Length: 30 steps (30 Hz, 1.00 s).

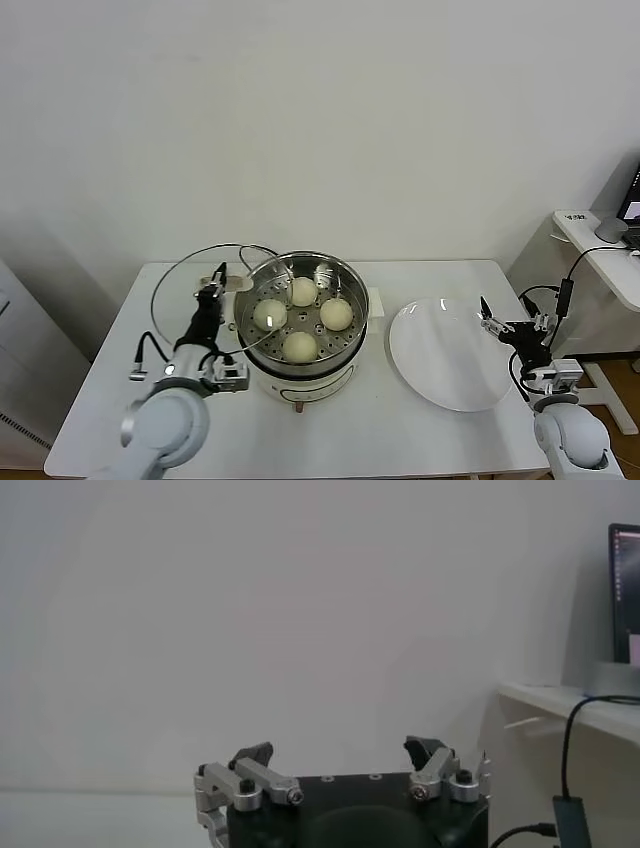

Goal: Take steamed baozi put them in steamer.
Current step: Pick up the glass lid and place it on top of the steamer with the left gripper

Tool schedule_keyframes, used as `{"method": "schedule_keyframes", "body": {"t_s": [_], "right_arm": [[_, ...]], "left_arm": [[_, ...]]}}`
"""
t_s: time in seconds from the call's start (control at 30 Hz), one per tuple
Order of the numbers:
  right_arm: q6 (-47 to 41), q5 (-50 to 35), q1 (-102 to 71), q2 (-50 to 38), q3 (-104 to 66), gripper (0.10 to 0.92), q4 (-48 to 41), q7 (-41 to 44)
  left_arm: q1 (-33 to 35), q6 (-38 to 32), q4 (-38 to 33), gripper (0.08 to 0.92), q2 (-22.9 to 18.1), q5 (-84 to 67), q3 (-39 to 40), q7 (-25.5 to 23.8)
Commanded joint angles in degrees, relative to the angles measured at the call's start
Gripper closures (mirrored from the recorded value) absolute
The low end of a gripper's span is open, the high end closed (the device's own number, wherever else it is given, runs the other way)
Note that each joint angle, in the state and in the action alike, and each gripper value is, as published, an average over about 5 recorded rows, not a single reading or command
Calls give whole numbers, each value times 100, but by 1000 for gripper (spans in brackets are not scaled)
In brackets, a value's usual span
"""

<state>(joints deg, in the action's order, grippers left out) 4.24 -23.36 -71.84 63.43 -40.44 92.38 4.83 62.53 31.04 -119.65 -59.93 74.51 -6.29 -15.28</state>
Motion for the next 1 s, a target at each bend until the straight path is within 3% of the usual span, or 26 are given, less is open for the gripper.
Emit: {"method": "schedule_keyframes", "body": {"t_s": [0.03, 1.0], "right_arm": [[-2, 23, 49, 13, 40, 203, -29, -8], [-6, 132, 187, 139, 164, 203, -173, -18]], "left_arm": [[-672, 405, 223, 889, -406, 331, 922, -133], [-914, 397, 802, 889, -1101, 639, 1590, -5]]}}
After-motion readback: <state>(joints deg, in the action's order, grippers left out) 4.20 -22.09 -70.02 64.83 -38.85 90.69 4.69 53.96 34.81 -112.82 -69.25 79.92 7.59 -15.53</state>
